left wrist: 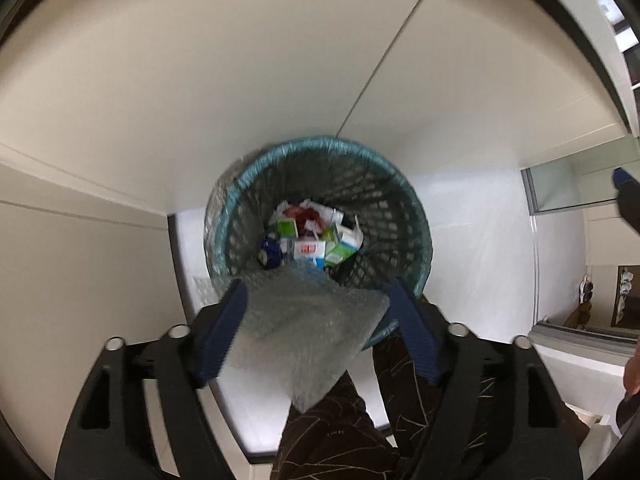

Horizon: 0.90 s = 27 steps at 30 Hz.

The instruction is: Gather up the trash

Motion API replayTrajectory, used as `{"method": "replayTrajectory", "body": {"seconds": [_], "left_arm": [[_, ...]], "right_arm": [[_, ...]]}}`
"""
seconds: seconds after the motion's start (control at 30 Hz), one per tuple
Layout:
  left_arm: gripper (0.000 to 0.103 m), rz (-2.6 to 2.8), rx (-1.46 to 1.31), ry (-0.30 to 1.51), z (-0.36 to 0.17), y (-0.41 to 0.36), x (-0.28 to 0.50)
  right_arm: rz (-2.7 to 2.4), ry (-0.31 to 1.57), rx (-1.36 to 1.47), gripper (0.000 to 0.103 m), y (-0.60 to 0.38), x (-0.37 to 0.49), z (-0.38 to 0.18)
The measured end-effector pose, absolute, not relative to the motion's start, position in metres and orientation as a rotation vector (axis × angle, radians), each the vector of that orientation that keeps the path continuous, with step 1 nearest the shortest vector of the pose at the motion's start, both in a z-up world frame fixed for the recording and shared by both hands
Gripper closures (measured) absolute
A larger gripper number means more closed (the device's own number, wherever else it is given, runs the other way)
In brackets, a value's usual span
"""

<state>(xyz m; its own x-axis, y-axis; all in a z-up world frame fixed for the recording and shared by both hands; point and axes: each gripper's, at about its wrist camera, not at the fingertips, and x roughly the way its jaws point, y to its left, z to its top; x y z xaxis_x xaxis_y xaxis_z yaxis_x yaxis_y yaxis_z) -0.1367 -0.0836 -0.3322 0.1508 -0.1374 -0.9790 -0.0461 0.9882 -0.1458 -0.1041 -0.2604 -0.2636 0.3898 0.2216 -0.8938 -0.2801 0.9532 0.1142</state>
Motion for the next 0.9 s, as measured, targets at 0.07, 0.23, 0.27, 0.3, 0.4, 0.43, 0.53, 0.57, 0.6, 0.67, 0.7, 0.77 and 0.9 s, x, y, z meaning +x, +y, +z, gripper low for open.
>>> {"method": "replayTrajectory", "body": {"seconds": [0.07,0.23,0.27,0.3,0.4,0.43,0.53,0.57,0.6,0.67,0.7,0.77,0.9], "left_arm": [[0.015,-0.068,-0.149,1.377,-0.319,-0.086,-0.138],[0.006,-0.085,-0.189,1.277,-0.275,-0.08,-0.144],[0.006,-0.087,-0.196,1.26,-0.266,-0.078,-0.145],[0.006,-0.091,-0.206,1.243,-0.257,-0.077,-0.146],[0.006,-0.082,-0.213,1.197,-0.234,-0.072,-0.148],[0.006,-0.076,-0.214,1.186,-0.227,-0.071,-0.148],[0.006,-0.054,-0.21,1.154,-0.206,-0.066,-0.15],[0.006,-0.045,-0.207,1.144,-0.2,-0.064,-0.151],[0.006,-0.04,-0.207,1.136,-0.192,-0.062,-0.152],[0.006,-0.034,-0.213,1.11,-0.174,-0.058,-0.154],[0.006,-0.029,-0.208,1.097,-0.166,-0.057,-0.155],[0.006,-0.018,-0.192,1.074,-0.146,-0.056,-0.158],[0.006,0.008,-0.17,1.033,-0.103,-0.051,-0.168]], "right_arm": [[0.326,1.121,-0.058,0.008,-0.257,-0.104,-0.262],[0.355,1.091,-0.048,0.008,-0.246,-0.106,-0.245],[0.359,1.083,-0.047,0.008,-0.244,-0.107,-0.24],[0.362,1.077,-0.046,0.008,-0.242,-0.107,-0.236],[0.364,1.055,-0.055,0.008,-0.236,-0.107,-0.219],[0.363,1.049,-0.054,0.008,-0.234,-0.108,-0.214],[0.357,1.033,-0.058,0.008,-0.23,-0.107,-0.195],[0.349,1.027,-0.062,0.008,-0.228,-0.107,-0.186],[0.346,1.023,-0.061,0.008,-0.228,-0.107,-0.18],[0.345,1.007,-0.057,0.008,-0.226,-0.109,-0.162],[0.345,0.997,-0.059,0.008,-0.225,-0.11,-0.155],[0.341,0.98,-0.066,0.008,-0.224,-0.114,-0.135],[0.324,0.972,-0.057,0.008,-0.225,-0.123,-0.103]]}}
